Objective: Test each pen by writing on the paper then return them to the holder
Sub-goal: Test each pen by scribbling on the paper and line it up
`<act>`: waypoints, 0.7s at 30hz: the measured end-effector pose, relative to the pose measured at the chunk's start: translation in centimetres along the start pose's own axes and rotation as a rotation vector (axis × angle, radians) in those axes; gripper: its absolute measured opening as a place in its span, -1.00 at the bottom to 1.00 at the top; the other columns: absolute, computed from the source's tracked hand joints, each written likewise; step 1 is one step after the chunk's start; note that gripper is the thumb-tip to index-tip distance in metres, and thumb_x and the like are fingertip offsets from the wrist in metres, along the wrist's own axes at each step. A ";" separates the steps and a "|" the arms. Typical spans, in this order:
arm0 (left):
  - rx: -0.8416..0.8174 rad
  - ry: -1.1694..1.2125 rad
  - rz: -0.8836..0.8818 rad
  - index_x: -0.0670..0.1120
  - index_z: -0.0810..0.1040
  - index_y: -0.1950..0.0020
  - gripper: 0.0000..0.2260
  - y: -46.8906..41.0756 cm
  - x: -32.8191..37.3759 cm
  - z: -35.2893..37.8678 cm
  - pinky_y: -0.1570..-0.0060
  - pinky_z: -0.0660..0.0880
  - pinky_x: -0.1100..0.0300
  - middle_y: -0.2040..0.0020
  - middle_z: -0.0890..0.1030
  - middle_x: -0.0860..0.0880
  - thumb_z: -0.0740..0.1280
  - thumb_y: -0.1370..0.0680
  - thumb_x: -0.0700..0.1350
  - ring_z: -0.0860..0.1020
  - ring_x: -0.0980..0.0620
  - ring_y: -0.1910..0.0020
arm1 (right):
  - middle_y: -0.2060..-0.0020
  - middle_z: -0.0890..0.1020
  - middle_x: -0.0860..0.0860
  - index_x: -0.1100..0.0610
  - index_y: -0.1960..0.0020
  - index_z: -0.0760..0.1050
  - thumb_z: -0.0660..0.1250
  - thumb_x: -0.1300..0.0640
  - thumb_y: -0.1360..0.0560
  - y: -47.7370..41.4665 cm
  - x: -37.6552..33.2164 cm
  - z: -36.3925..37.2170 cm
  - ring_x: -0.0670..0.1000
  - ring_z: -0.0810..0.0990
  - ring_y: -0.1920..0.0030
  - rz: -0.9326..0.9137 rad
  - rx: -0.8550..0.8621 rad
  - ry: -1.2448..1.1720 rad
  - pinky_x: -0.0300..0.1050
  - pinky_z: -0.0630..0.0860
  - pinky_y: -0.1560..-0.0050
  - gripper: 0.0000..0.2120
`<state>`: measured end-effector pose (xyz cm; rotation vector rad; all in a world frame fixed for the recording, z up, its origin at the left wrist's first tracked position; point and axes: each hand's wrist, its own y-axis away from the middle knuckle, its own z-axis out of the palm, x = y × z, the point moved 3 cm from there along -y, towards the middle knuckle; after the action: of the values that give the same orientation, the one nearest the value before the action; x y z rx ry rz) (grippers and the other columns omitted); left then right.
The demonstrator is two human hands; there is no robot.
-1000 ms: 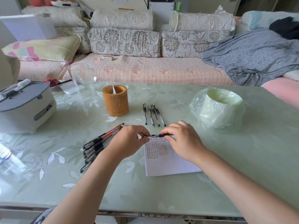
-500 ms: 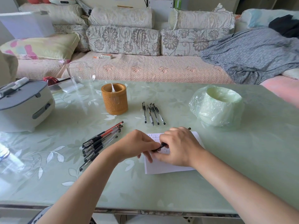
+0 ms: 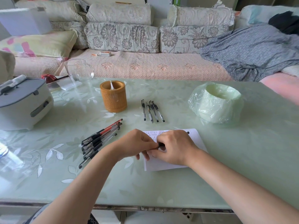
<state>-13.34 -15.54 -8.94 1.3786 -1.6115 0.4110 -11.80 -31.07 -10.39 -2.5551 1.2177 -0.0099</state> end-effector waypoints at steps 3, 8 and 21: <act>0.180 0.008 0.004 -0.14 0.66 0.09 -0.84 -0.6 -0.2 -1.5 0.45 0.45 0.25 0.21 0.71 0.03 0.32 -0.57 -0.10 0.61 0.09 0.34 | 0.14 0.51 -0.10 0.04 -0.02 0.51 0.27 -0.10 -0.49 -0.5 0.6 0.2 -0.04 0.44 0.11 0.044 -0.037 -0.157 -0.21 0.32 0.14 -0.76; 0.493 0.017 0.029 -0.03 0.62 0.07 -0.91 -1.4 -2.1 -5.4 0.38 0.49 0.18 0.24 0.67 0.06 0.34 -0.57 -0.07 0.57 0.07 0.32 | -0.02 0.43 -0.04 0.12 -0.26 0.52 0.18 0.31 -0.55 -1.4 2.2 0.3 -0.03 0.48 0.02 0.169 -0.019 -0.313 -0.28 0.34 -0.03 -0.67; 0.588 -0.687 -0.238 -0.01 0.58 -0.03 -0.83 -0.6 -5.5 -8.1 0.13 0.45 0.14 -0.06 0.54 -0.04 0.32 -0.46 -0.13 0.53 -0.09 -0.06 | 0.16 0.68 0.23 0.27 0.13 0.65 0.30 0.28 -0.43 -4.1 5.0 -0.2 0.23 0.62 0.03 0.617 0.171 -0.301 0.01 0.56 0.02 -0.85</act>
<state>-9.74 -6.42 -9.57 2.3182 -1.9082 0.2890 -5.50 -32.49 -9.69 -1.8626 1.7260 0.3733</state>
